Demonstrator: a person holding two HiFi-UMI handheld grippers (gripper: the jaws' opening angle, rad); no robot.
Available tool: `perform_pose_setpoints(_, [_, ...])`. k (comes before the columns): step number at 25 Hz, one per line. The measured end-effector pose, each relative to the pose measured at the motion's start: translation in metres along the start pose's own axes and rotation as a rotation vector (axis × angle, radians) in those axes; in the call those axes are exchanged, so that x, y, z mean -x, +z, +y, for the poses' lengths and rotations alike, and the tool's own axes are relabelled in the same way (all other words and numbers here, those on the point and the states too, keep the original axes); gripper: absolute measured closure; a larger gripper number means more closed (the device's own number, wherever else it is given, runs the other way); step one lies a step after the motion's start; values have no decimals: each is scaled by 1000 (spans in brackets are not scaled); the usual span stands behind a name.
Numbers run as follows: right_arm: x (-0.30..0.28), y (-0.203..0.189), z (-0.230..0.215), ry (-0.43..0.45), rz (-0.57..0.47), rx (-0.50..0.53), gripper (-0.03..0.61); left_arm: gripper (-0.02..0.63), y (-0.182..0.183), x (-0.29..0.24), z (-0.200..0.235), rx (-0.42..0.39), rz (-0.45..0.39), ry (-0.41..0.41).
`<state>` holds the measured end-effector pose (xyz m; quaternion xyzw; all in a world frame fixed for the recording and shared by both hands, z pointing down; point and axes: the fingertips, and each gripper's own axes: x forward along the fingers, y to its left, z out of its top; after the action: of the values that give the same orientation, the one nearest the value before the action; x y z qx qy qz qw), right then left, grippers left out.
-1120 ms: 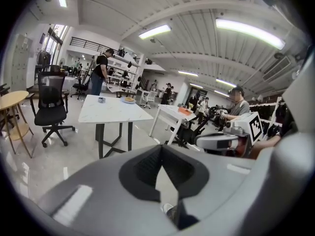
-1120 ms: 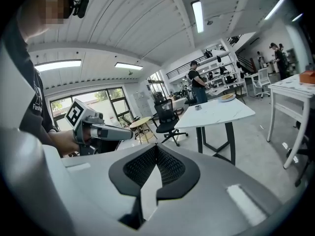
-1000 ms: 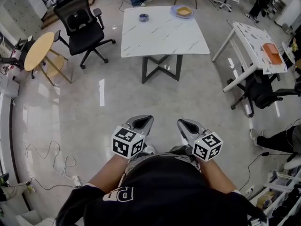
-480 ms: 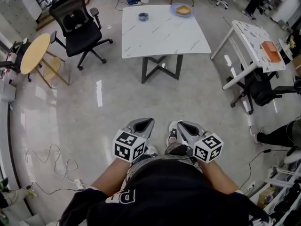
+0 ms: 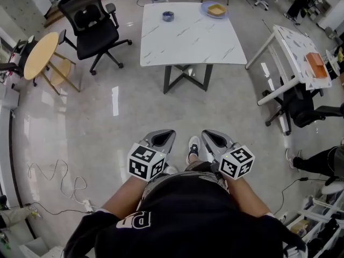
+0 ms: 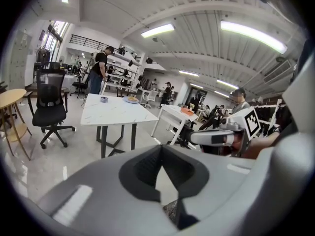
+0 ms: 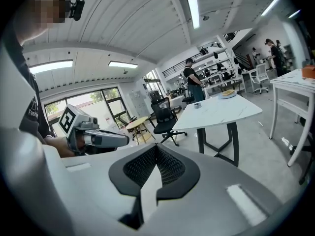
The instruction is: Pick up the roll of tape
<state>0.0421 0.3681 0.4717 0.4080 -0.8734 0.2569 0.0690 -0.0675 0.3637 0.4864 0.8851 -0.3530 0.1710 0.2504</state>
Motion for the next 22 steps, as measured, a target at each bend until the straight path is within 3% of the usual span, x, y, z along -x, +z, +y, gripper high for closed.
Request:
perform_pose_setpoints(13, [-42, 66, -78, 55, -5, 43, 578, 558, 82, -81, 29, -33, -26, 37])
perform_pose_setpoints(22, [-54, 97, -138, 95, 7, 42, 578, 558, 117, -137, 32, -24, -19, 72])
